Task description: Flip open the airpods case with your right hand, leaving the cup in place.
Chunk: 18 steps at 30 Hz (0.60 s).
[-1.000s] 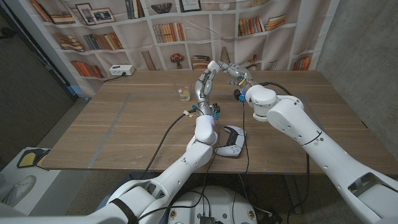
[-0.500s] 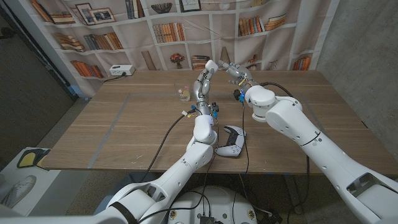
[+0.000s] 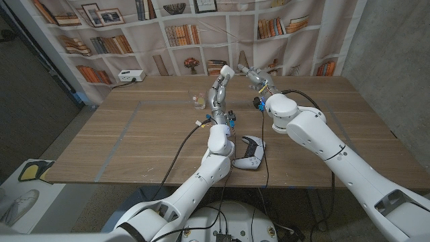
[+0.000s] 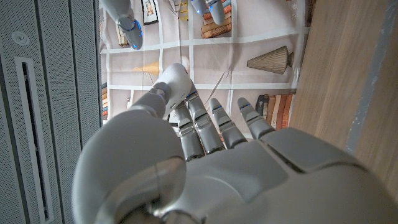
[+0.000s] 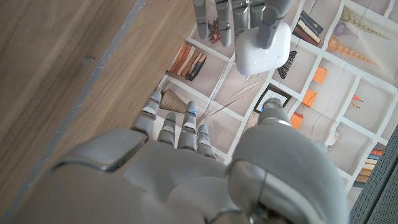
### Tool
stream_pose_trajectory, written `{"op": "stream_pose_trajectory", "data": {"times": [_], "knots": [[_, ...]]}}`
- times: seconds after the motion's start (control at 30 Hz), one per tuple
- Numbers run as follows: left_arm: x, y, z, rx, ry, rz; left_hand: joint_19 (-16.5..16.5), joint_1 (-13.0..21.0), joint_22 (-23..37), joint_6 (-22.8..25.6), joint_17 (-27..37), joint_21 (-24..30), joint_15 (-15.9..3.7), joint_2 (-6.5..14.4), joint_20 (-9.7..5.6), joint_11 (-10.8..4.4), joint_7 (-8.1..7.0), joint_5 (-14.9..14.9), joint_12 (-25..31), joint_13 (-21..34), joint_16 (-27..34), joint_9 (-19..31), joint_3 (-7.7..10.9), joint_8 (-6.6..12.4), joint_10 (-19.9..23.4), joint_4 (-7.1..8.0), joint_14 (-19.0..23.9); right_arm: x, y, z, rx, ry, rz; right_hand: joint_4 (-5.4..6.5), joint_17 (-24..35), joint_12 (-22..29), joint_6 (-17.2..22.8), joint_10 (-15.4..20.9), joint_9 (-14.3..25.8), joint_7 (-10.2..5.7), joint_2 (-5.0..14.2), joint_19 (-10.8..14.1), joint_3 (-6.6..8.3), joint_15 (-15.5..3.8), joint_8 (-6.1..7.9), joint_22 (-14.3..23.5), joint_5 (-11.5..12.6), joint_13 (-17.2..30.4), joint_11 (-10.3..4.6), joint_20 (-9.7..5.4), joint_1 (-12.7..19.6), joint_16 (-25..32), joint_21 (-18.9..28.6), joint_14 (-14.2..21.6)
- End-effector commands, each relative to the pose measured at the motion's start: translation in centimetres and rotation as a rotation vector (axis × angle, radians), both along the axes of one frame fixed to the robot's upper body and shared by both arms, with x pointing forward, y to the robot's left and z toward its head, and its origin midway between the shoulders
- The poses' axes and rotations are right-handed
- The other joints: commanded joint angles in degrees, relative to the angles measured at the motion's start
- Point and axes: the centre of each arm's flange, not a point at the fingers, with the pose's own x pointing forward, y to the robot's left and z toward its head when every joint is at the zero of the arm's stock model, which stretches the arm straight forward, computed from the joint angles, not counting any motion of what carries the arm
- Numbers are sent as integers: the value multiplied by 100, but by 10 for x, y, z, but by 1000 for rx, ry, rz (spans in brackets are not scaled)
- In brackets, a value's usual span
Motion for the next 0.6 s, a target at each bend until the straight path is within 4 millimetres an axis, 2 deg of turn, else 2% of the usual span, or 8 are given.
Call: {"op": "stream_pose_trajectory", "data": {"times": [0.03,0.37,0.4,0.47,0.5,0.6], "knots": [[-2,2,-1,-45,21,-82,26,29,35,383,3,49,-113,34,7,-228,-314,33,-8,143,-16,31,22,-1,274,-35,50,-5,-5,1,-4,-34,-18,-9,16,19,31,19,16,13,10,-44,-9,-36,25,16,4,12,-16,13,-37,45,-11,-10],[-10,7,0,-81,25,-141,31,19,36,378,0,49,-102,47,11,-214,-301,30,-31,149,-20,34,13,-24,274,-45,92,-10,-12,1,-12,-85,-22,-23,11,16,13,-9,16,-5,1,-93,-14,-65,20,16,7,-2,-53,11,-44,61,-5,6],[-9,6,-1,-94,29,-174,42,18,36,379,-2,53,-102,47,10,-183,-298,30,-36,150,-24,35,13,-28,269,-48,95,-11,-12,2,-21,-91,-34,-27,10,27,14,14,16,-11,-2,-104,-15,-64,22,16,8,-5,-72,11,-43,65,-3,11],[-8,4,-2,-104,37,-202,82,17,34,367,-8,65,-107,53,-108,-171,-261,34,-47,158,-39,37,21,-46,272,-58,107,-11,-11,3,-27,-96,-38,-41,6,63,19,95,16,-15,-9,-137,-17,-93,26,17,11,-14,-128,10,-43,81,3,35],[-7,1,-4,-147,59,-290,92,24,33,368,-11,69,-117,57,-119,-164,-245,36,-50,160,-44,37,27,-48,272,-66,109,-13,-9,5,-39,-107,-43,-44,5,70,28,110,16,-15,-10,-142,-17,-94,30,18,11,-15,-122,9,-42,83,5,36],[-8,-1,-7,-162,75,-341,104,52,31,414,-13,71,-138,67,-97,-150,-206,41,-54,166,-48,39,37,-40,288,-96,131,-16,-7,7,-57,-120,-62,-50,3,72,45,116,16,-21,-11,-152,-17,-99,38,19,13,-18,-134,9,-40,83,8,32]]}}
